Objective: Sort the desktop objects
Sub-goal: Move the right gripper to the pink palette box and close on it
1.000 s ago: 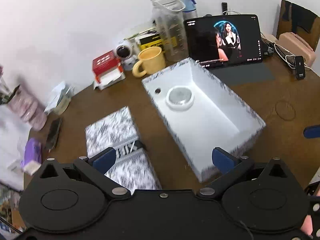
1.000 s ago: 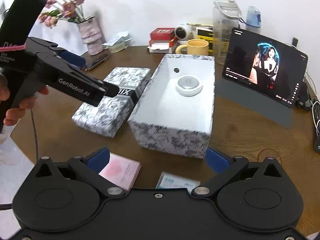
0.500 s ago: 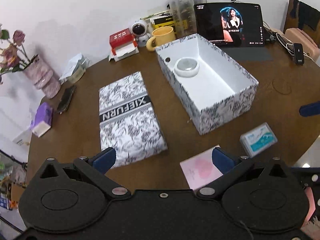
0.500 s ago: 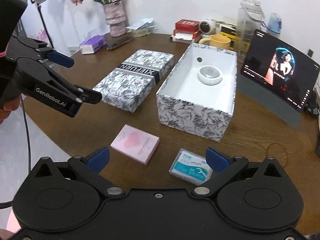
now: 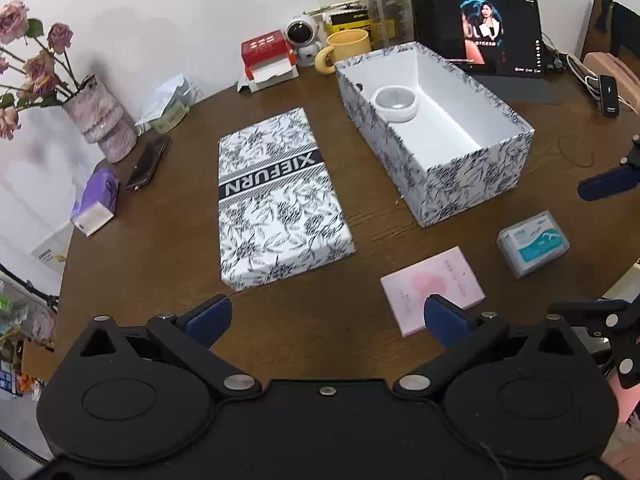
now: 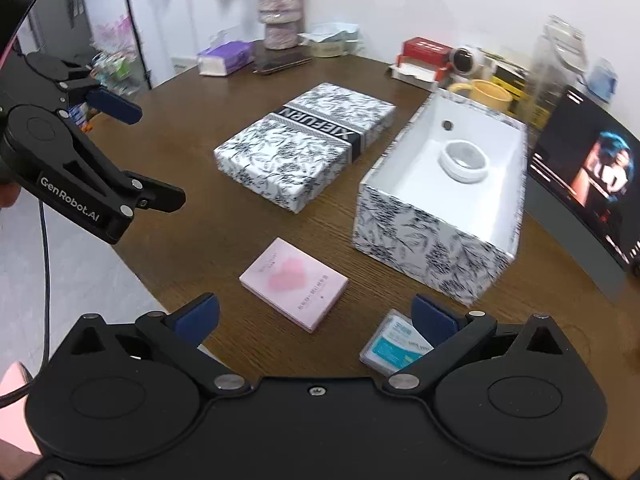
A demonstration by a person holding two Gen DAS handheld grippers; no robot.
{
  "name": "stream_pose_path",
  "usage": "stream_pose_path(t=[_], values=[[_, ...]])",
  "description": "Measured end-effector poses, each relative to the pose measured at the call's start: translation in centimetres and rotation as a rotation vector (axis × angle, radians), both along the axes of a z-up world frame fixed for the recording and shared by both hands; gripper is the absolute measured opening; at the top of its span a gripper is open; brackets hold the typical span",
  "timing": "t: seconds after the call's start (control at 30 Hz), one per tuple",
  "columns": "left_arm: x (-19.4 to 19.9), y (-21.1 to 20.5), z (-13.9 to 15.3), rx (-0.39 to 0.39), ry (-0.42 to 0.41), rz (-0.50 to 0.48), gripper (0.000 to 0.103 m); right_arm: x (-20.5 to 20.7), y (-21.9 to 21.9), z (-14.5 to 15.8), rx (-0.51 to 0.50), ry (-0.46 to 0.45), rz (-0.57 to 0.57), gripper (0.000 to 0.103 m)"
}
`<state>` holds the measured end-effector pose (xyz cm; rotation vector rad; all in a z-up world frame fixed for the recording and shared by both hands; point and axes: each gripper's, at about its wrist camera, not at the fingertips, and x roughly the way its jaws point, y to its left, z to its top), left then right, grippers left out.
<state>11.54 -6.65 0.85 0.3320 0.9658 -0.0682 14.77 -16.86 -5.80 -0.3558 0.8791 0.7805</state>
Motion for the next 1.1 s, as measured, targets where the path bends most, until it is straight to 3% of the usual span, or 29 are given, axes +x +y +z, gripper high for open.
stream_pose_path(t=[0.27,0.6,0.83,1.1], values=[[-0.1,1.8,-1.0,0.000,0.031,-0.003,0.103,1.6,3.2,-2.3,-0.080,-0.010,0.163,0.103],[0.6,3.4,-4.5,-0.016,0.121,-0.014,0.103,3.9,8.0,-7.8,-0.211,-0.029,0.413,0.103],[1.7,4.8,-6.3,-0.022,0.159,0.013,0.103,5.2,9.8,-10.2,-0.260,-0.017,0.532,0.102],[2.5,4.6,-7.3,-0.003,0.179,-0.022,0.103,5.6,11.1,-12.3,-0.312,-0.019,0.683,0.098]])
